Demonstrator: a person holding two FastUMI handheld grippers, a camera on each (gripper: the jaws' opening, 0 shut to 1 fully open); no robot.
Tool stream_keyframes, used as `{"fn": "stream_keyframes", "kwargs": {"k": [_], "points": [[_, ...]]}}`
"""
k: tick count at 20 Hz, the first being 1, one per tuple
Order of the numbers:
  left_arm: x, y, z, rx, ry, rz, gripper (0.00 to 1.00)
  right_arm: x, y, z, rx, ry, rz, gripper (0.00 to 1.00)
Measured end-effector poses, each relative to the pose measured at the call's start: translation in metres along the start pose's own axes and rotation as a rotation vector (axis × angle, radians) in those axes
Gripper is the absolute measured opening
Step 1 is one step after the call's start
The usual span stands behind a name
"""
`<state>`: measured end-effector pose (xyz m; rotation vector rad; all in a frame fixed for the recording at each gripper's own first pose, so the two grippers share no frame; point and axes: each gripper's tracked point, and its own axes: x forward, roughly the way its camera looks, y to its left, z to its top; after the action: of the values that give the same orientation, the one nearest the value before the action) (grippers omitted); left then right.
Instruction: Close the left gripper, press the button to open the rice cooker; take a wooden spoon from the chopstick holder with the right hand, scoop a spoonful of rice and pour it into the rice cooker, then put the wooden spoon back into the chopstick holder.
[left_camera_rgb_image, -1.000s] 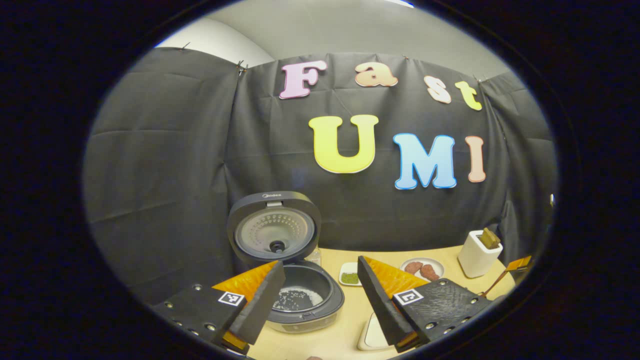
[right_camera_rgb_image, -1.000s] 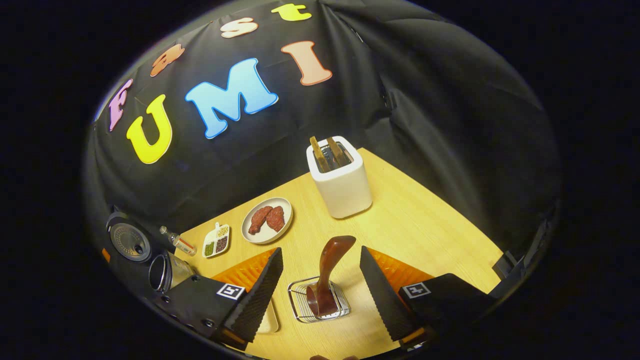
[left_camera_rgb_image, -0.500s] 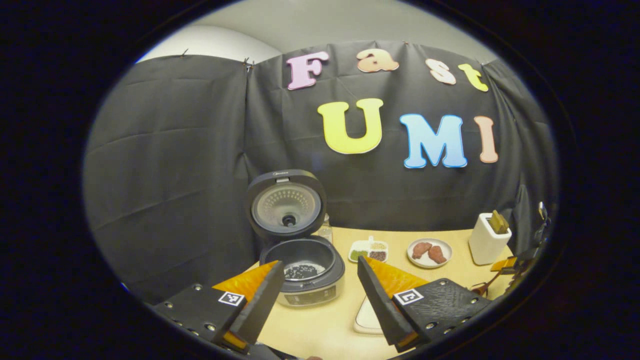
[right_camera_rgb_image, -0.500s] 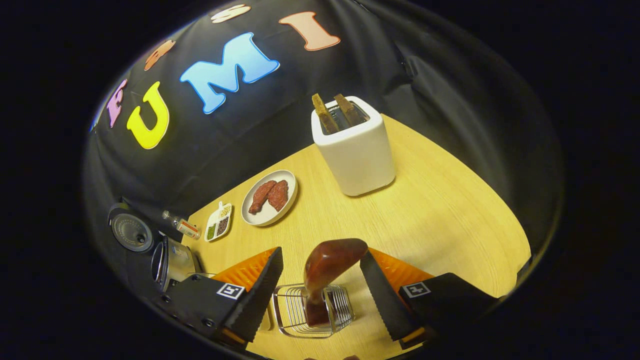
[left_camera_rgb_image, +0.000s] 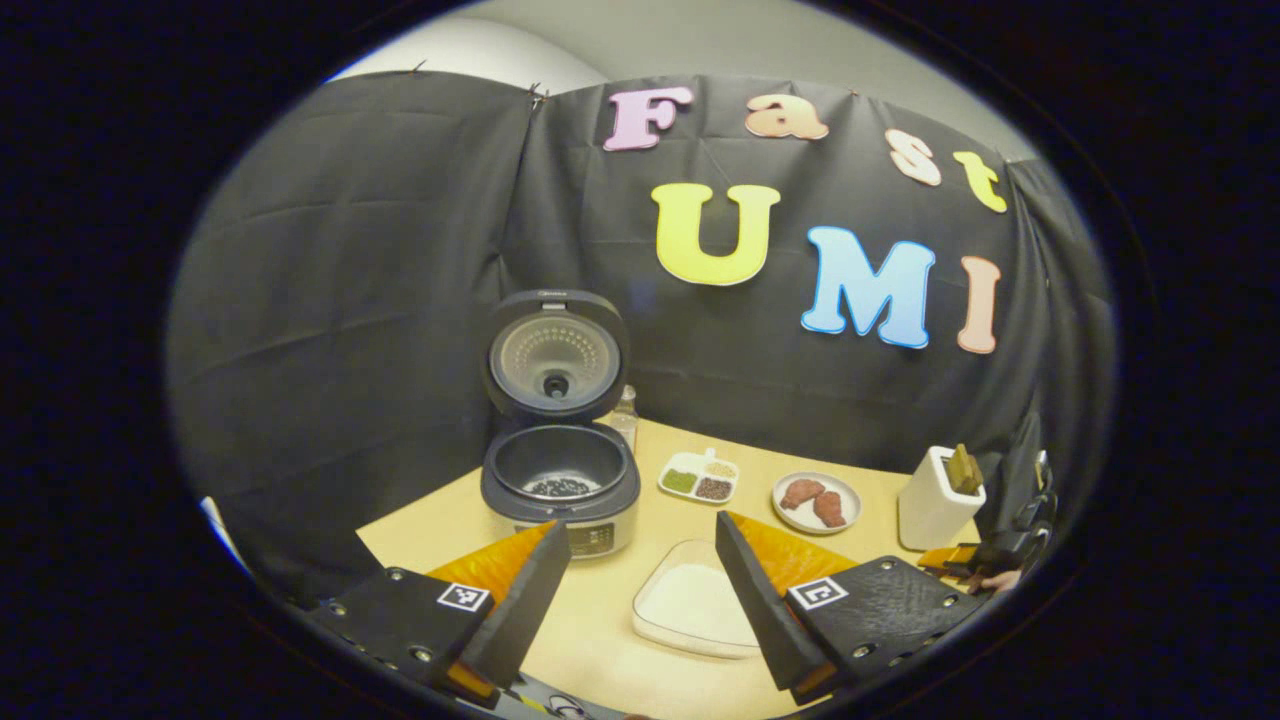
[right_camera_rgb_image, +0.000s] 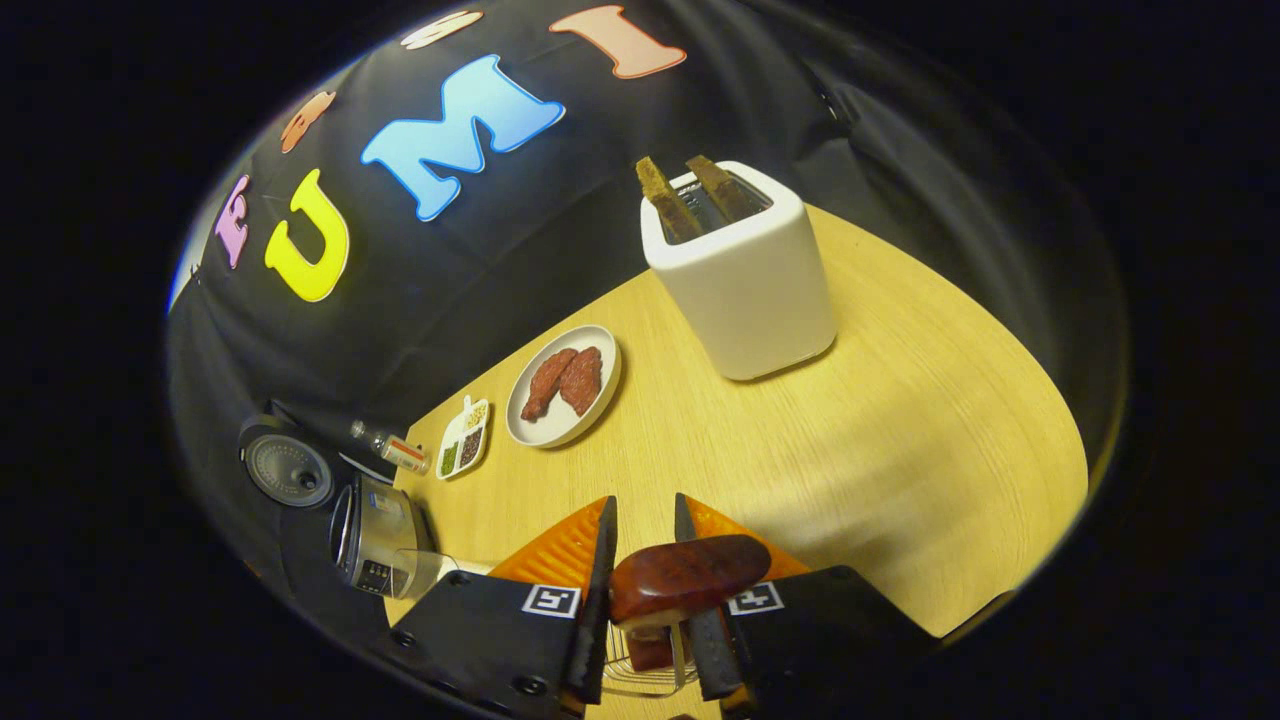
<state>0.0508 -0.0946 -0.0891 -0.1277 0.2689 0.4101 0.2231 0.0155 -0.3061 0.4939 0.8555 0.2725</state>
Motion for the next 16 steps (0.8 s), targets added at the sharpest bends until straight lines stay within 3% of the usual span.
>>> {"fn": "stream_keyframes", "kwargs": {"k": [1, 6, 10, 16], "points": [[0.0, 0.0, -0.001, -0.005, 0.004, 0.0, 0.93, 0.005, 0.002, 0.0, 0.006, 0.02, 0.012, 0.32], [-0.001, 0.004, -0.006, 0.022, 0.011, 0.012, 0.92, -0.017, 0.016, 0.005, -0.014, -0.013, 0.042, 0.25], [0.007, -0.007, -0.003, 0.038, -0.004, -0.05, 0.93, -0.036, 0.021, 0.017, 0.024, -0.045, 0.056, 0.24], [0.025, -0.025, 0.015, 0.118, -0.041, -0.182, 0.92, -0.077, 0.026, 0.028, 0.065, -0.137, 0.015, 0.24]]}}
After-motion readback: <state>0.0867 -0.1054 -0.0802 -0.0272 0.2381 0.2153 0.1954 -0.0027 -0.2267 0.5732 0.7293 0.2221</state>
